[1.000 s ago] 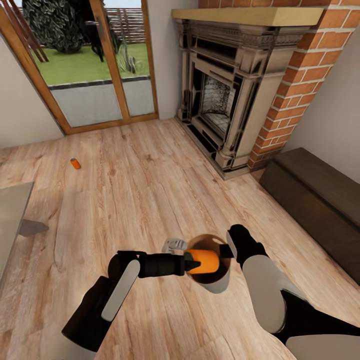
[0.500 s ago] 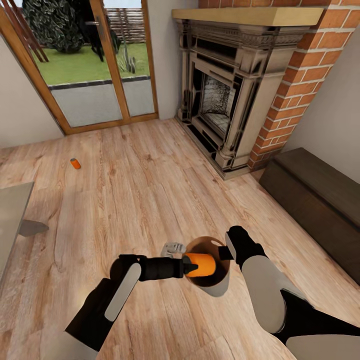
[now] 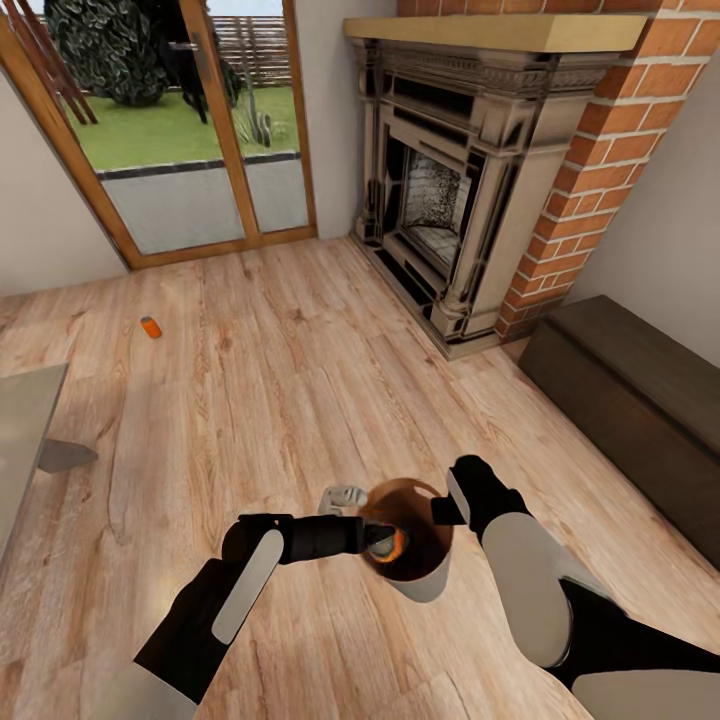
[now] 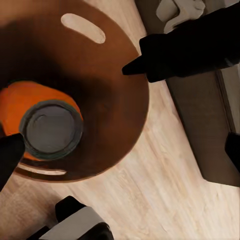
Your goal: Put the three can of soda from the living room inside the tash can in the kitchen.
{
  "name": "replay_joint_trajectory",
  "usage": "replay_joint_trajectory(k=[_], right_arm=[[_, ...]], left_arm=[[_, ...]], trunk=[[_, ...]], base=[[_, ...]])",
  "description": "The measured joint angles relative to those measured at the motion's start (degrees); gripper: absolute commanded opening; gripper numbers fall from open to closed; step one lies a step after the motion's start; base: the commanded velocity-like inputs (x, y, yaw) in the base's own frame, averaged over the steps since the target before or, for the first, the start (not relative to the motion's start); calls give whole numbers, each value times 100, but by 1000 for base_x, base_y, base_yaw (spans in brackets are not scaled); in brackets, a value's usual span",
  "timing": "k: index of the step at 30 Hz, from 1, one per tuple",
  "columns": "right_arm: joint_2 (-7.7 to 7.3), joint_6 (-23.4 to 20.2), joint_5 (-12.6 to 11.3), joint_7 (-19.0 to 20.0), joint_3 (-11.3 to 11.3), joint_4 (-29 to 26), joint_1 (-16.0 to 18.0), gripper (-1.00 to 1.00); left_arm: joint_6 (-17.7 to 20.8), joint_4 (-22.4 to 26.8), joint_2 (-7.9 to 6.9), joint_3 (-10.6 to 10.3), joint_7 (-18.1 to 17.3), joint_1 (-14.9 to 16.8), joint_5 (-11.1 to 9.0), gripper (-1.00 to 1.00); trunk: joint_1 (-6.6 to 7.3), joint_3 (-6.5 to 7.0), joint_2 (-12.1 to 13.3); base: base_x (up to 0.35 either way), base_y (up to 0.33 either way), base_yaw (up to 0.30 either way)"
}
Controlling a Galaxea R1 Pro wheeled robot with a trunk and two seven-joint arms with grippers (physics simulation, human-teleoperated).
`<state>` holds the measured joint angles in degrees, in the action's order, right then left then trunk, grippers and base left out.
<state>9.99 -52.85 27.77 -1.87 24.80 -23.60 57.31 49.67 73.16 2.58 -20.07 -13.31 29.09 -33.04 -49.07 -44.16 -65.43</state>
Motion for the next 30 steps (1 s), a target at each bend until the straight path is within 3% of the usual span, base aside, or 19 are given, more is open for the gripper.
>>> replay_joint_trajectory(k=[20,22,24,26,30], right_arm=[[0,19,-30,-136,-128,-120,16,-100],[1,31,-192,-430,-99,-333,6,-100],[-1,7,117,-583,-122,-483,7,-100],[-2,-2,169,-738,-122,-611,5,-100],[1,39,-143,-805,-94,-664,0,-100]], left_arm=[[-67,62,-55,23,-10,0,-56,100],[-54,65,-62,157,-16,1,-51,100],[-41,63,-63,292,-12,3,-44,100],[18,61,-70,526,-8,8,-28,100],[53,45,-160,779,13,20,-4,100]], trunk=[[0,1,0],[0,0,0],[0,1,0],[0,1,0],[0,0,0]], base=[[0,0,0],[0,0,0],[0,0,0],[0,0,0],[0,0,0]])
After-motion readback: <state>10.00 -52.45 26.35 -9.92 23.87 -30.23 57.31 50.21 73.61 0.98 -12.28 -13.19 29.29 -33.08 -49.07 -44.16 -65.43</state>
